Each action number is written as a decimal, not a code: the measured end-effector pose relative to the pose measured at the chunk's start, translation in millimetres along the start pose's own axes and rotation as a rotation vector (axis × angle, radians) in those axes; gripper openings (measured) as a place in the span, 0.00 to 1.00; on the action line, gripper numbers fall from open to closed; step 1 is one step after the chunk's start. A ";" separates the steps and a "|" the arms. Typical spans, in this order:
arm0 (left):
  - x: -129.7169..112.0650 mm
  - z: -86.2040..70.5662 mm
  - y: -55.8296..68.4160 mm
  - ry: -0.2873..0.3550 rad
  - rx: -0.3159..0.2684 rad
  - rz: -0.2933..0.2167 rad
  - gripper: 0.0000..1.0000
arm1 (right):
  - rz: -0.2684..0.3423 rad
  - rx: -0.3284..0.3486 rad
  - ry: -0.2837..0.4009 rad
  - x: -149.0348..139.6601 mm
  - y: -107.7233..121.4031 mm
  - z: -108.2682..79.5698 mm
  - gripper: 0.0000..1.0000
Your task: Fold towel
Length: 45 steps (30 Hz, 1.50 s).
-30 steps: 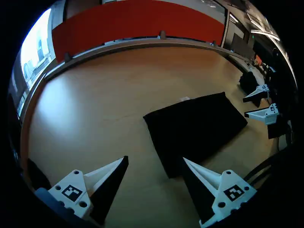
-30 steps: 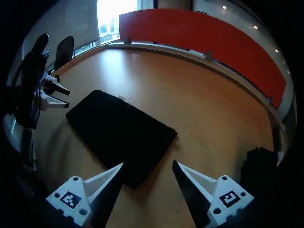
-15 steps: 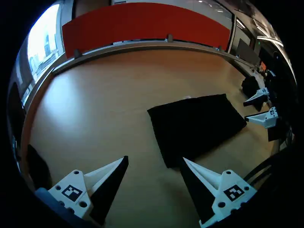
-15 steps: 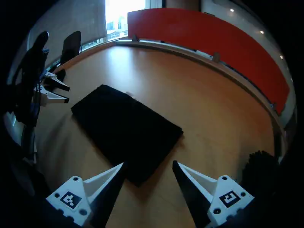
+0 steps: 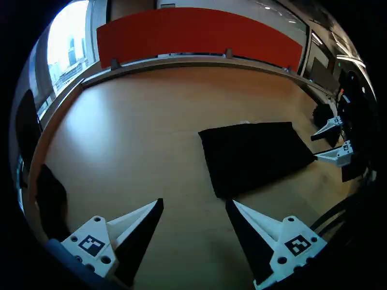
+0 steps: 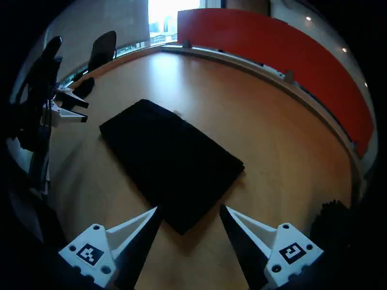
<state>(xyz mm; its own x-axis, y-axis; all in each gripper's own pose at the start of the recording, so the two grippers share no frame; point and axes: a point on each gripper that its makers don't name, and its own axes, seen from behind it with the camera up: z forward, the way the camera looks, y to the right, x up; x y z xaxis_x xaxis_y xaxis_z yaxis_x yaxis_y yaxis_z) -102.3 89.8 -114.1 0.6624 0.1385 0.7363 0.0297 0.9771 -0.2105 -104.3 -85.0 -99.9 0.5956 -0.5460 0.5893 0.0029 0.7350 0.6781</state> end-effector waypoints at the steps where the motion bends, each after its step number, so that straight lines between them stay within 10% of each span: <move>1: -1.0 -1.6 -0.7 0.002 0.004 -0.006 0.96 | -0.006 0.003 -0.002 -0.4 -0.3 0.0 0.90; 16: -16.1 -19.0 -9.7 0.022 0.049 -0.048 0.95 | -0.081 0.052 -0.049 -12.3 -6.7 1.4 0.85; 45: -29.4 -37.6 -20.1 0.042 0.091 -0.074 0.95 | -0.077 0.097 -0.109 -34.1 -8.4 -1.9 0.33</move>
<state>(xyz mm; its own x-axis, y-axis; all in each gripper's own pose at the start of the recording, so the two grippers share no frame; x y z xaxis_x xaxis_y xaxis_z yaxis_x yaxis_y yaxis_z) -94.3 60.1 -155.7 0.6917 0.0601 0.7197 0.0129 0.9953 -0.0955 -123.1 -71.8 -126.5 0.5058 -0.6437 0.5743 -0.0355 0.6497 0.7594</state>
